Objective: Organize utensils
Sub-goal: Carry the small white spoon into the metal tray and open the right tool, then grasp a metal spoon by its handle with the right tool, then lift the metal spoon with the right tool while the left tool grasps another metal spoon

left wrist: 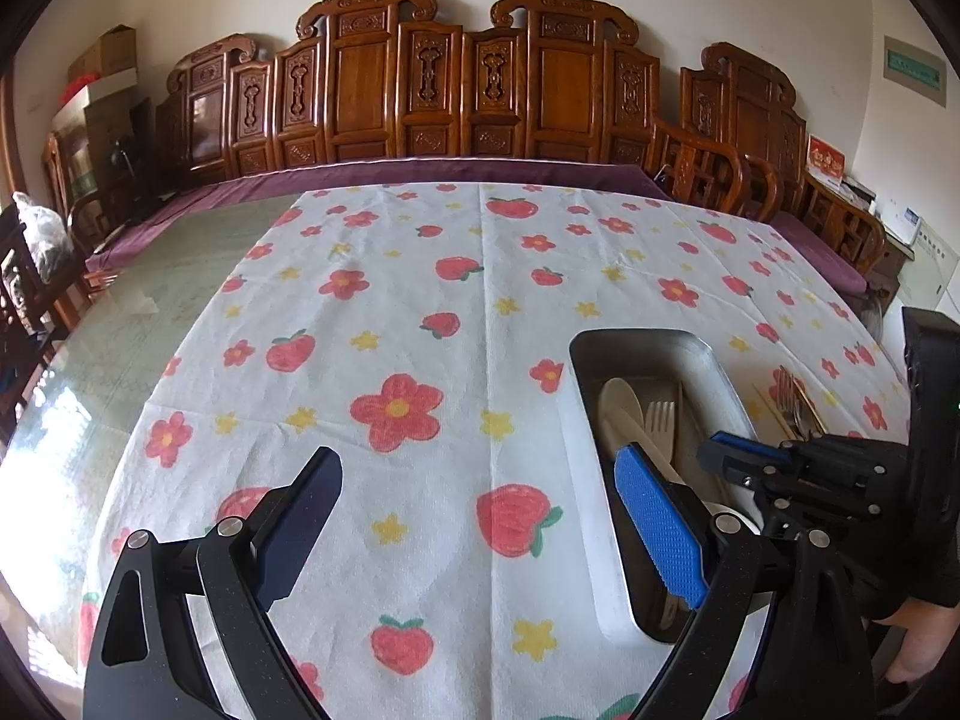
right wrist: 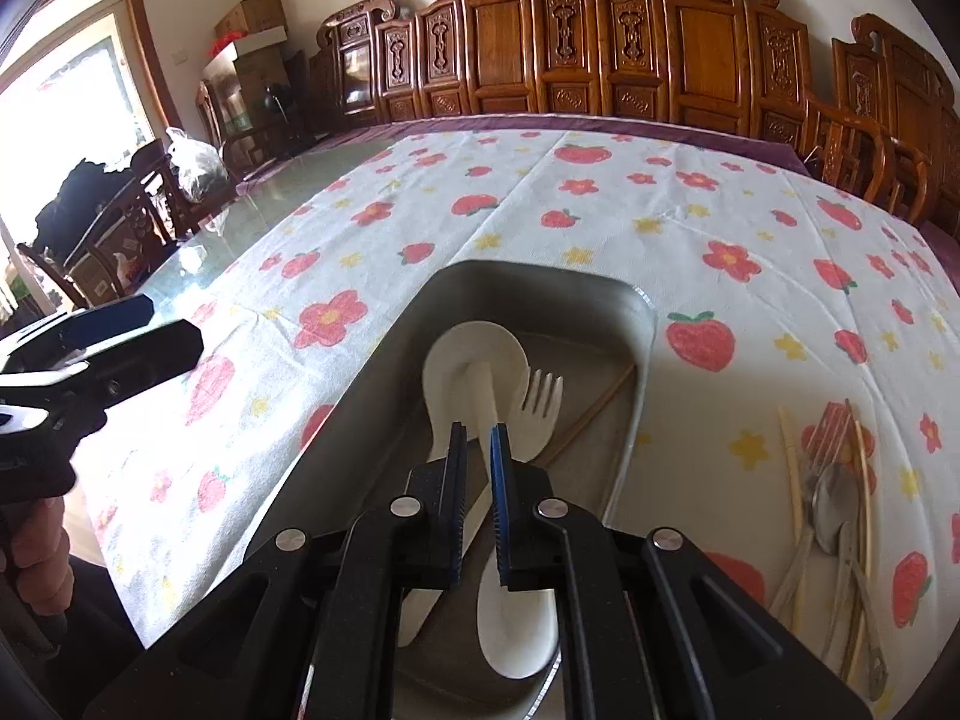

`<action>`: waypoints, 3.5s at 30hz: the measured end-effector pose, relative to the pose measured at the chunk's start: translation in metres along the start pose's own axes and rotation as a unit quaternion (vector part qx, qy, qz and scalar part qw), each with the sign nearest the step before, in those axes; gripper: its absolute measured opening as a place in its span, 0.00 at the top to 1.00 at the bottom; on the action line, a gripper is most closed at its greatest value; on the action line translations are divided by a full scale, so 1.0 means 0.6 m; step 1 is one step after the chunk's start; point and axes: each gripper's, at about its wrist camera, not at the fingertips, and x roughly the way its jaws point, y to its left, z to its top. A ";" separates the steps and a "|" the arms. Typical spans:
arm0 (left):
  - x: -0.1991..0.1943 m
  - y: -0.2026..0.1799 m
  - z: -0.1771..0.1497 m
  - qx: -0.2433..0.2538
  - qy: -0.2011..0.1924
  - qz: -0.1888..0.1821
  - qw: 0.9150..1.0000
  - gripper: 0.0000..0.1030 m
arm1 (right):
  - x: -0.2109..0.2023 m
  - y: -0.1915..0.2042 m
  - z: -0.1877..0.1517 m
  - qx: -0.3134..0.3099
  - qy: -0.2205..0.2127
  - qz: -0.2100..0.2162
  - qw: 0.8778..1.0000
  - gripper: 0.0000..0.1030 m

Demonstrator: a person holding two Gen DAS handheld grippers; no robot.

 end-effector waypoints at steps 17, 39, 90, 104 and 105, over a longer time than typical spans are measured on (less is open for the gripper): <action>-0.022 -0.097 -0.010 0.034 -0.009 -0.054 0.998 0.14 | -0.200 -0.179 -0.058 -0.008 -0.038 -0.079 0.996 0.91; -0.041 -0.254 -0.061 0.105 -0.003 -0.114 0.988 0.14 | -0.121 -0.286 -0.155 0.023 0.032 -0.116 0.993 0.85; -0.027 -0.307 -0.093 0.141 0.011 -0.104 0.984 0.14 | -0.099 -0.300 -0.155 -0.009 0.063 -0.113 0.992 0.87; -0.012 -0.332 -0.098 0.148 0.030 -0.094 0.984 0.14 | -0.142 -0.308 -0.130 0.001 0.000 -0.127 0.992 0.91; -0.008 -0.333 -0.099 0.144 0.034 -0.097 0.984 0.14 | -0.145 -0.312 -0.129 0.004 -0.003 -0.130 0.992 0.91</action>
